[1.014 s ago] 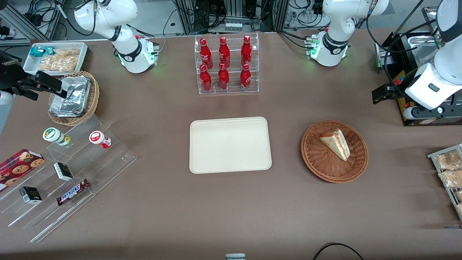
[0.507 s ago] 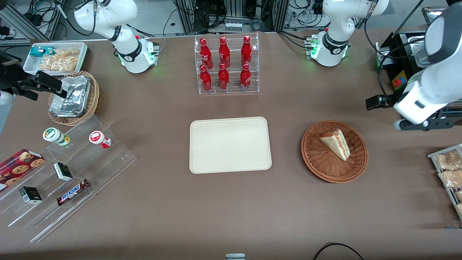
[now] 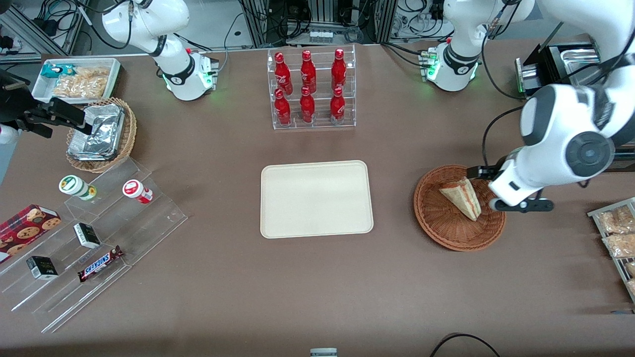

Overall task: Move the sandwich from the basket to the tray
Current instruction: 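Move the left gripper over the wrapped sandwich in the woven basket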

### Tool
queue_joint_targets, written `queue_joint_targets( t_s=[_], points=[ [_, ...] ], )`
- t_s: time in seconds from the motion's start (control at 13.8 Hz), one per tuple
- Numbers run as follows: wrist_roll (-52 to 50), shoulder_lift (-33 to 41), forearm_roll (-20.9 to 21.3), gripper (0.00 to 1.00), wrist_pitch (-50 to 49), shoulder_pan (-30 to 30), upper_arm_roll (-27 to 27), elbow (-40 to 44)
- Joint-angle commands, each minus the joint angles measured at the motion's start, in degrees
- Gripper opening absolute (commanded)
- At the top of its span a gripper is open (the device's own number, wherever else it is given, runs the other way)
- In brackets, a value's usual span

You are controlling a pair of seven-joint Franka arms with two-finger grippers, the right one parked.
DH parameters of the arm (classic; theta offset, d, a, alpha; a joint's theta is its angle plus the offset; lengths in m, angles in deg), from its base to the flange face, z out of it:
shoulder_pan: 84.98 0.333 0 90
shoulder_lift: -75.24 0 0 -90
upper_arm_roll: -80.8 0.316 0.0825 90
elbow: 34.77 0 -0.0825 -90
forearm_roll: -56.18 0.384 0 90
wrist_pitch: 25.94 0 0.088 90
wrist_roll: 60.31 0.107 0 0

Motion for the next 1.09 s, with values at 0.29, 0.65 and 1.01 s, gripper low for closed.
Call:
queue_joint_targets(
  t_s=[0.29,0.65,1.01],
  points=[
    [-8.8,2.8,0.9,1.00,12.2,-0.9,0.6,-11.5],
    [-23.9,7.5,1.1,1.00,21.3,-0.3,0.9,-19.5],
    [-44.1,8.6,1.1,1.00,25.4,-0.3,0.8,-23.2]
  ],
)
